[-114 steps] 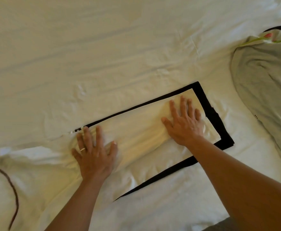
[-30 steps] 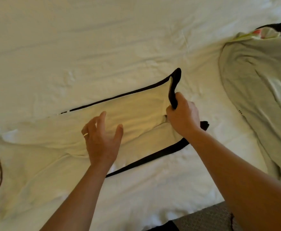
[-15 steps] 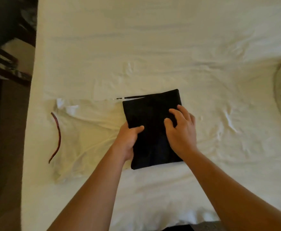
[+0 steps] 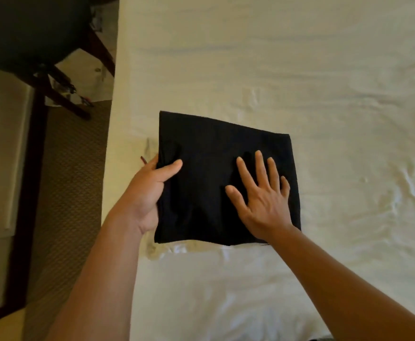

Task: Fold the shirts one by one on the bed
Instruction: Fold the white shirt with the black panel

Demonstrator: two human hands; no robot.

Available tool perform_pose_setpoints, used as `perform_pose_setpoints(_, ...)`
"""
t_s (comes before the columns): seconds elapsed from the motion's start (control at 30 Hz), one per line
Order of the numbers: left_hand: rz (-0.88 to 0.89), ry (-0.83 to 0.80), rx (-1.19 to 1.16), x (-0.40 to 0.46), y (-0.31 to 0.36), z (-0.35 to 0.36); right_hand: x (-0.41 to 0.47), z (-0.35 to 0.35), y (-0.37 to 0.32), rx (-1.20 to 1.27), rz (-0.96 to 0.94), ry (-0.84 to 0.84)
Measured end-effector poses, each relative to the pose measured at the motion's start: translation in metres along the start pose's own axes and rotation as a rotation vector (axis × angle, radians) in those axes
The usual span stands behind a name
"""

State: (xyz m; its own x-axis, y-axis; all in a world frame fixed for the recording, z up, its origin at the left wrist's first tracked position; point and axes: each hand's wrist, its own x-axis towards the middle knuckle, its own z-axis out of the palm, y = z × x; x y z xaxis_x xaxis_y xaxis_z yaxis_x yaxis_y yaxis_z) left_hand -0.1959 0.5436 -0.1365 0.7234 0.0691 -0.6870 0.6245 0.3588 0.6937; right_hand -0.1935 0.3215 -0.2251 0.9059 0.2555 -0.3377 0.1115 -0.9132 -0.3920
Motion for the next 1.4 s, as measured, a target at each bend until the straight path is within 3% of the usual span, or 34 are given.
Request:
perform_pose_setpoints(0.17, -0.222, 0.040, -0.011, 0.015, -0.050, -0.065, 0.009, 0.038, -0.003, -0.288, -0.084, -0.181)
perform_pose_setpoints(0.23, -0.182, 0.045, 0.086, 0.019, -0.056, -0.069, 0.010, 0.041, -0.001, -0.316, -0.074, -0.179)
perform_pose_setpoints(0.33, -0.056, 0.228, 0.248, 0.023, -0.054, -0.067, 0.010, 0.040, -0.005, -0.322, -0.062, -0.167)
perform_pose_setpoints(0.47, -0.059, 0.399, 0.231, 0.017, -0.061, -0.067, 0.006, 0.041, -0.011, -0.321, -0.073, -0.156)
perform_pose_setpoints(0.6, -0.217, 0.258, 0.409, 0.003, -0.074, -0.079, 0.008, 0.037, -0.009, -0.330, -0.083, -0.199)
perform_pose_setpoints(0.67, -0.231, 0.263, 0.504, 0.001, -0.077, -0.086, 0.011, 0.033, -0.009, -0.327, -0.092, -0.211)
perform_pose_setpoints(0.77, -0.194, 0.345, 0.646, 0.002, -0.070, -0.086, 0.013, 0.026, -0.005, -0.294, -0.105, -0.202)
perform_pose_setpoints(0.9, -0.035, 0.540, 1.063, 0.025, -0.050, -0.064, 0.026, 0.011, 0.005, -0.158, -0.100, -0.072)
perform_pose_setpoints(1.03, 0.134, 0.629, 1.053, 0.073, -0.036, -0.045, 0.043, 0.004, 0.018, -0.165, -0.103, -0.023)
perform_pose_setpoints(1.13, 0.151, 0.624, 0.992, 0.095, -0.028, -0.038, 0.051, 0.000, 0.021, -0.152, -0.100, -0.006)
perform_pose_setpoints(1.3, 0.175, 0.789, 0.806, 0.099, -0.033, -0.053, 0.059, -0.003, 0.025, -0.159, -0.075, -0.029)
perform_pose_setpoints(1.4, 0.211, 0.843, 0.981, 0.093, -0.042, -0.051, 0.059, 0.001, 0.030, -0.208, -0.083, -0.088)
